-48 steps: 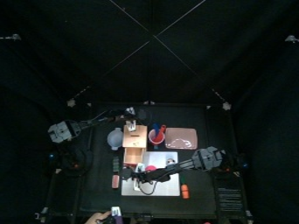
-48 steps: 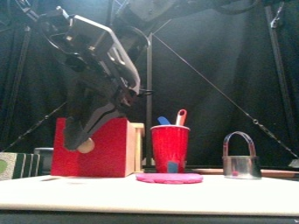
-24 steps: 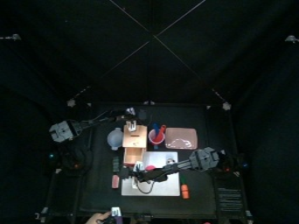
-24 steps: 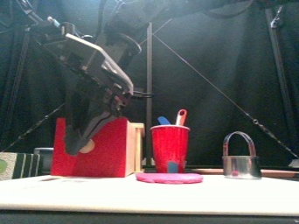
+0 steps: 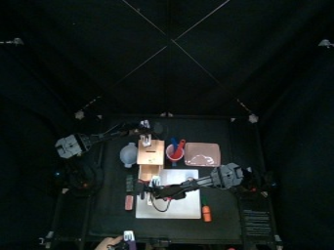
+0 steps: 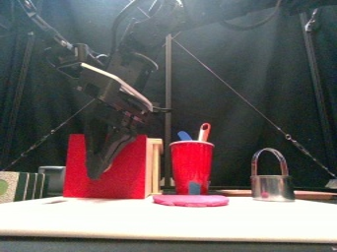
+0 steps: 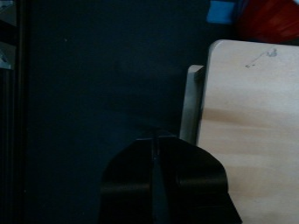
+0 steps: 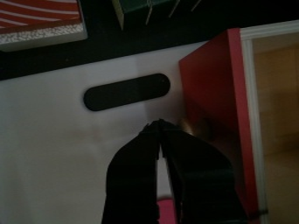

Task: Get the cutter from the drawer then cut the dough then place the extra dough in the bowl
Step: Shut the drawer

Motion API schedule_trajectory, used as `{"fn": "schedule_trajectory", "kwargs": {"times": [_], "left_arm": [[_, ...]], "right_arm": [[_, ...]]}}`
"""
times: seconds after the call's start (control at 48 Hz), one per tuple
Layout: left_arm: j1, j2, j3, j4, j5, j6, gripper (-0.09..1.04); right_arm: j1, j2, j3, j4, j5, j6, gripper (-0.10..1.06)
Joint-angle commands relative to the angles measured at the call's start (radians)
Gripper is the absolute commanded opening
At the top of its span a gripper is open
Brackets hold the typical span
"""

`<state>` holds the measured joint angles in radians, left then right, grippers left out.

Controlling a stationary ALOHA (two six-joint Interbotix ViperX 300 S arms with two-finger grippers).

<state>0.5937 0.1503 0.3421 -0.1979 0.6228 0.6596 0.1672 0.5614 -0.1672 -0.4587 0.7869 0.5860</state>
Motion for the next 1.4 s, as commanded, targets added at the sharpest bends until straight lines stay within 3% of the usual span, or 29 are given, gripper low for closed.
{"fn": "schedule_trajectory", "kwargs": {"times": [0.021, 1.021, 1.396], "left_arm": [[-0.002, -0.008, -0.014, 0.002, -0.006, -0.002, 0.44], [-0.002, 0.012, -0.021, 0.002, -0.009, -0.003, 0.44], [0.000, 0.014, -0.023, 0.000, -0.028, -0.012, 0.44]], "right_arm": [[-0.020, -0.029, -0.026, -0.014, 0.000, -0.002, 0.22], [-0.166, -0.031, -0.028, -0.143, -0.003, -0.018, 0.22], [-0.167, -0.032, -0.029, -0.137, 0.000, -0.017, 0.22]]}}
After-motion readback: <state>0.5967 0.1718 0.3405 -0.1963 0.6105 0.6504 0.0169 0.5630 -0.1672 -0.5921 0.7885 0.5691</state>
